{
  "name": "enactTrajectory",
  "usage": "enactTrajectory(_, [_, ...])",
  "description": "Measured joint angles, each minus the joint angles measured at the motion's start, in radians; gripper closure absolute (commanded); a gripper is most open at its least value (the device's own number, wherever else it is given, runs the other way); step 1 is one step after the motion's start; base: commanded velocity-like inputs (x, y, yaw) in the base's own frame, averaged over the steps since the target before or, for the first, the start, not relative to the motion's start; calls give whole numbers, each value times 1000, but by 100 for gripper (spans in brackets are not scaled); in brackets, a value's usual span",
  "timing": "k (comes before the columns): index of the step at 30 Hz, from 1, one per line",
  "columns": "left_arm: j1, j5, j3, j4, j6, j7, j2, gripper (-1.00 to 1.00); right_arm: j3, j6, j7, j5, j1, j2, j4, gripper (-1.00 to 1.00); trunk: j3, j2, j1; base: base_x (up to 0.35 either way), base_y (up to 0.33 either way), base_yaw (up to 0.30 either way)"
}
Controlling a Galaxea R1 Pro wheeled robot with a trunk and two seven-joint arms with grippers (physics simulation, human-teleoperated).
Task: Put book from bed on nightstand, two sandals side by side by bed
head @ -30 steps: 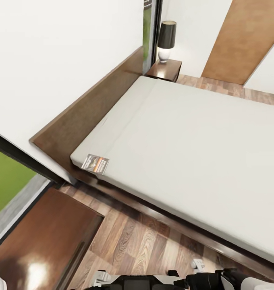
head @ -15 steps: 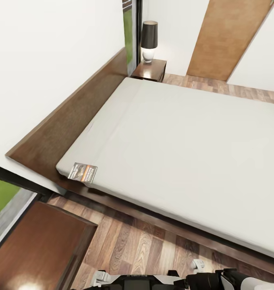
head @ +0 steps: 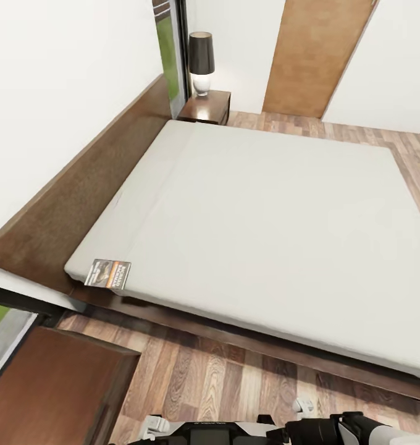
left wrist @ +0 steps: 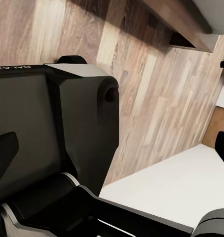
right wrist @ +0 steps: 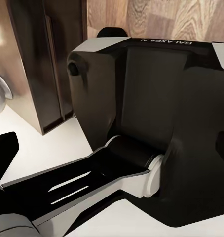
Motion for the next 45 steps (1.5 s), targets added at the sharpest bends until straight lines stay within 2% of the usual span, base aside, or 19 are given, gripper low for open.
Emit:
enactTrajectory(11, [0,0,1,0,1,0,0,-100,0,1,0,0,0,0,0,-100,0,0,0,17,0,-25])
enactTrajectory(24, [0,1,1,0,0,0,6,-100,0,1,1,0,0,0,1,-100,0,0,0,273,0,0])
enactTrajectory(36, [0,2,0,0,-1,0,6,-100,0,0,2,0,0,0,1,-100,0,0,0,18,0,0])
enactTrajectory(39, [0,10,4,-1,-4,-31,22,-100,0,-1,2,0,0,0,1,-100,0,0,0,0,0,0])
enactTrajectory(42, [0,41,13,-6,-5,-135,48,-100,0,-1,1,0,0,0,1,-100,0,0,0,0,0,0])
enactTrajectory(43, [0,86,28,-17,-4,-261,65,-100,0,-1,1,0,0,0,1,-100,0,0,0,0,0,0])
enactTrajectory(44, [0,110,34,-29,-3,-322,77,-100,0,-1,1,0,0,0,1,-100,0,0,0,0,0,0])
enactTrajectory(45, [0,122,36,-37,-2,-349,84,-100,0,-1,1,0,0,0,1,-100,0,0,0,0,0,0])
